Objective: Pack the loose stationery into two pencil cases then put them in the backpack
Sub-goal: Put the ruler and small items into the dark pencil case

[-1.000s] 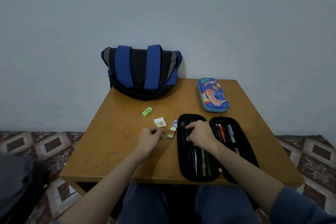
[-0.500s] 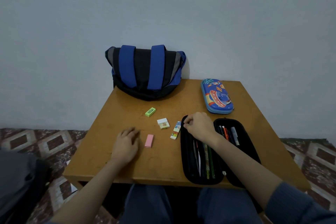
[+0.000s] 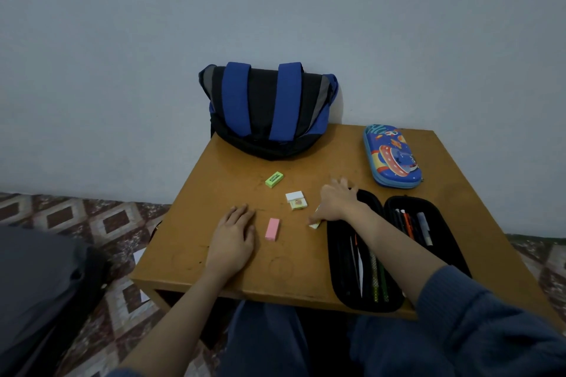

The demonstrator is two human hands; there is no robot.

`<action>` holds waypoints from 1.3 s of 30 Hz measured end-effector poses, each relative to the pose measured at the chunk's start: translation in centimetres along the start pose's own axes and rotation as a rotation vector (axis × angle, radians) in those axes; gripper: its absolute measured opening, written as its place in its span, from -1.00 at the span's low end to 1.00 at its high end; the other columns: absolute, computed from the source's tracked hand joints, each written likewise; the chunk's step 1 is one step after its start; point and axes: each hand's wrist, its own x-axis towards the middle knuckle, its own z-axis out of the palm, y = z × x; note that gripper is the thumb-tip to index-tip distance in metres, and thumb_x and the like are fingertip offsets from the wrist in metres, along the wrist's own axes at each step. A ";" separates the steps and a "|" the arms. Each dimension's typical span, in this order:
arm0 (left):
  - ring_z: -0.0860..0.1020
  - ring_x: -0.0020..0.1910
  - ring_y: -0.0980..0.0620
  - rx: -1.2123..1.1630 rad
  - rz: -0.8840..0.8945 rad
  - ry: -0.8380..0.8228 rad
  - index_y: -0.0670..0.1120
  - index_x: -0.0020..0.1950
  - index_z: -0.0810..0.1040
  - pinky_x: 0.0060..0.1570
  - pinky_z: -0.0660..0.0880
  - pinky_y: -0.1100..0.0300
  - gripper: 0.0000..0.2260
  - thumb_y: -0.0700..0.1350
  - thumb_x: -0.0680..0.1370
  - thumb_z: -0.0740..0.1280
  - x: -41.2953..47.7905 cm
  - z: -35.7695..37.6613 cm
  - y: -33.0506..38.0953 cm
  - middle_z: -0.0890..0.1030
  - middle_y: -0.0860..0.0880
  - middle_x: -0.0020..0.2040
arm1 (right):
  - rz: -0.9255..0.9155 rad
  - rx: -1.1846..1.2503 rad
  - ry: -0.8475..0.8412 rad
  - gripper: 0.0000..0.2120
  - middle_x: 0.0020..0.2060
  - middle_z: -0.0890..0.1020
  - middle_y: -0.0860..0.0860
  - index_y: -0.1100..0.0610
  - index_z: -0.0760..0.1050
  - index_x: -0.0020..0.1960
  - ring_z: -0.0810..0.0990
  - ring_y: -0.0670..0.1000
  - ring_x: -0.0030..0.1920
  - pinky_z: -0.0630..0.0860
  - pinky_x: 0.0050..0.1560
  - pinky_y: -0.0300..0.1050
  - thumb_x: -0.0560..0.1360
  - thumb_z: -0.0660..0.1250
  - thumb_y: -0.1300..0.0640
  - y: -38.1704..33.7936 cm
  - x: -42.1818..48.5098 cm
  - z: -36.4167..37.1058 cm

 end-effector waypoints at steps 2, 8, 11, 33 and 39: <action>0.08 0.50 0.04 0.002 -0.006 -0.004 0.01 0.47 0.28 0.45 0.07 0.11 -0.60 -0.01 0.63 0.11 0.1 0.1 -0.1 0.23 0.07 0.50 | -0.004 0.017 0.016 -0.24 0.43 0.19 0.20 0.21 0.37 0.29 0.07 0.25 0.44 -0.01 0.43 0.33 0.29 0.47 -0.23 0.2 0.0 0.1; 0.10 0.50 0.04 0.006 -0.004 0.005 0.00 0.46 0.29 0.45 0.10 0.10 -0.61 -0.01 0.62 0.13 0.1 0.2 -0.2 0.25 0.06 0.49 | -0.093 0.198 0.289 -0.31 0.21 0.48 0.12 0.12 0.30 0.29 0.31 0.16 0.32 0.04 0.42 0.17 0.30 0.51 -0.10 -0.1 -0.6 1.4; 0.09 0.50 0.04 0.008 -0.006 0.001 0.01 0.46 0.29 0.45 0.10 0.10 -0.61 -0.01 0.62 0.12 0.1 0.2 -0.1 0.24 0.07 0.49 | -0.156 0.271 0.442 -0.66 0.07 0.59 0.10 0.11 0.46 0.22 0.43 0.12 0.20 0.29 0.21 -0.02 0.47 0.37 0.10 -0.2 -1.2 1.4; 0.58 -0.19 -0.01 -0.141 0.080 -0.287 -0.03 -0.16 0.48 -0.26 0.48 0.16 -0.72 0.18 0.51 0.26 -3.4 1.4 14.4 0.55 0.01 -0.24 | 0.098 1.115 0.294 -0.82 -0.24 0.58 0.13 0.13 0.43 -0.22 0.51 -0.03 -0.37 0.37 -0.48 -0.28 0.52 0.28 0.32 8.9 -5.0 1.2; 0.46 -0.34 0.17 -0.340 0.049 -0.380 0.01 -0.27 0.45 -0.43 0.34 0.38 -0.81 -0.05 0.55 0.28 -2.8 0.9 13.6 0.52 0.06 -0.30 | 0.022 0.988 0.209 -0.87 -0.28 0.61 0.15 0.15 0.49 -0.20 0.53 -0.02 -0.37 0.52 -0.28 -0.23 0.49 0.30 0.32 8.8 -5.2 1.5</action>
